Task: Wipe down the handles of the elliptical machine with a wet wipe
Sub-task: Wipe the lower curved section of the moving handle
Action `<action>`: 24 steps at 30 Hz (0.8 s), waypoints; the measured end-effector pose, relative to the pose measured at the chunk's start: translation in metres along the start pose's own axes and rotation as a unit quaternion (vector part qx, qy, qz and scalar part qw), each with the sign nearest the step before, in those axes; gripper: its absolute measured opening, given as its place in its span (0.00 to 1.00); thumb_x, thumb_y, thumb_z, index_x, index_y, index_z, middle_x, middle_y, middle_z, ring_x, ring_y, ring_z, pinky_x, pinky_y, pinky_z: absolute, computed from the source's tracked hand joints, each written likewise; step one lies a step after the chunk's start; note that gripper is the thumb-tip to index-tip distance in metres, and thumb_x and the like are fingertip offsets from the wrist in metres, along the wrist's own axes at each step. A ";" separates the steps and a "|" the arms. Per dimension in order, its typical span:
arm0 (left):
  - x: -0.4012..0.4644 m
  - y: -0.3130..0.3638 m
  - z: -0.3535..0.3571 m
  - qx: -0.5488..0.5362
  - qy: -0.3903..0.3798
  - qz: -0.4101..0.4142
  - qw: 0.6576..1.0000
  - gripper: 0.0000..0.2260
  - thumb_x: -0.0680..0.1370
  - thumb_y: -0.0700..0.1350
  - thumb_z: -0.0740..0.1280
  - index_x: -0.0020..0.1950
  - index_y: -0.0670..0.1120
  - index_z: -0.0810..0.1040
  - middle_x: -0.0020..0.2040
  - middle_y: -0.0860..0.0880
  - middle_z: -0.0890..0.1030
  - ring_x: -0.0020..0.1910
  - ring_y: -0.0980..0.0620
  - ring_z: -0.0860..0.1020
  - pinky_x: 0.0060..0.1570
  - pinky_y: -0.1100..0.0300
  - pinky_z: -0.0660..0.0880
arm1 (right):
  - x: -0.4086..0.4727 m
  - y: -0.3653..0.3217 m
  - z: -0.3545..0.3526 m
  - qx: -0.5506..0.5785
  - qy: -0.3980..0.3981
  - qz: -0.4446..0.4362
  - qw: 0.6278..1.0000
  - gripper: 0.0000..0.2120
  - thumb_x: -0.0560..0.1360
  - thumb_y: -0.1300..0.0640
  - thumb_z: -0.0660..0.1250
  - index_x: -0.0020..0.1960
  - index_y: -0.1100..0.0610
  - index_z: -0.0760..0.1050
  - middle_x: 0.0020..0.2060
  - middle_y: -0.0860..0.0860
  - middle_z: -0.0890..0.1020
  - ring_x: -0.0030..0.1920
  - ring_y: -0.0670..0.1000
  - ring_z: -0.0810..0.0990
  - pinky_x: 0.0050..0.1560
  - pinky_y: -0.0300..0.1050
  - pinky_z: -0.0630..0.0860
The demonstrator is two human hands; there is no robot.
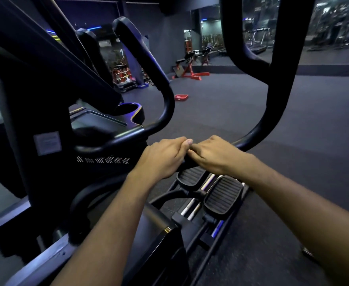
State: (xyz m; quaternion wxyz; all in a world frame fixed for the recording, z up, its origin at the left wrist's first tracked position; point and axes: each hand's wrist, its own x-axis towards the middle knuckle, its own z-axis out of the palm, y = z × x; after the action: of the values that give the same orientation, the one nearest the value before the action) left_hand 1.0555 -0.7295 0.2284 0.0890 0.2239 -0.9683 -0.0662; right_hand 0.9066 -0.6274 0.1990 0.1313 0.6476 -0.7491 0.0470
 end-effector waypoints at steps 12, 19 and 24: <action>0.029 0.017 0.022 -0.013 -0.024 0.016 1.000 0.19 0.86 0.64 0.45 0.60 0.59 0.73 0.64 0.47 0.81 0.62 0.36 0.79 0.55 0.46 0.72 | -0.025 0.053 -0.043 -0.159 -0.219 0.143 0.952 0.42 0.80 0.30 0.35 0.55 0.53 0.82 0.55 0.54 0.85 0.64 0.53 0.79 0.75 0.66 0.50; 0.028 0.021 0.019 -0.014 -0.065 -0.002 0.998 0.23 0.85 0.66 0.43 0.70 0.63 0.71 0.71 0.45 0.78 0.67 0.35 0.76 0.63 0.44 0.72 | -0.035 0.065 -0.064 -0.365 -0.270 0.130 0.881 0.24 0.86 0.46 0.47 0.65 0.54 0.79 0.62 0.55 0.82 0.69 0.60 0.75 0.76 0.72 0.39; 0.023 0.020 0.019 -0.015 -0.068 0.008 0.998 0.23 0.85 0.66 0.42 0.71 0.65 0.70 0.72 0.46 0.77 0.68 0.36 0.76 0.65 0.44 0.72 | -0.046 0.061 -0.077 -0.482 -0.218 0.097 0.843 0.17 0.83 0.56 0.54 0.61 0.58 0.79 0.54 0.57 0.84 0.61 0.61 0.79 0.73 0.74 0.32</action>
State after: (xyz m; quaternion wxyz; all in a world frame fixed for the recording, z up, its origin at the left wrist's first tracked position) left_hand 1.0229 -0.7205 0.2170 0.0270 0.2101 -0.9727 -0.0947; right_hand 0.8627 -0.5550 0.2672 0.2550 0.4204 -0.7458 -0.4495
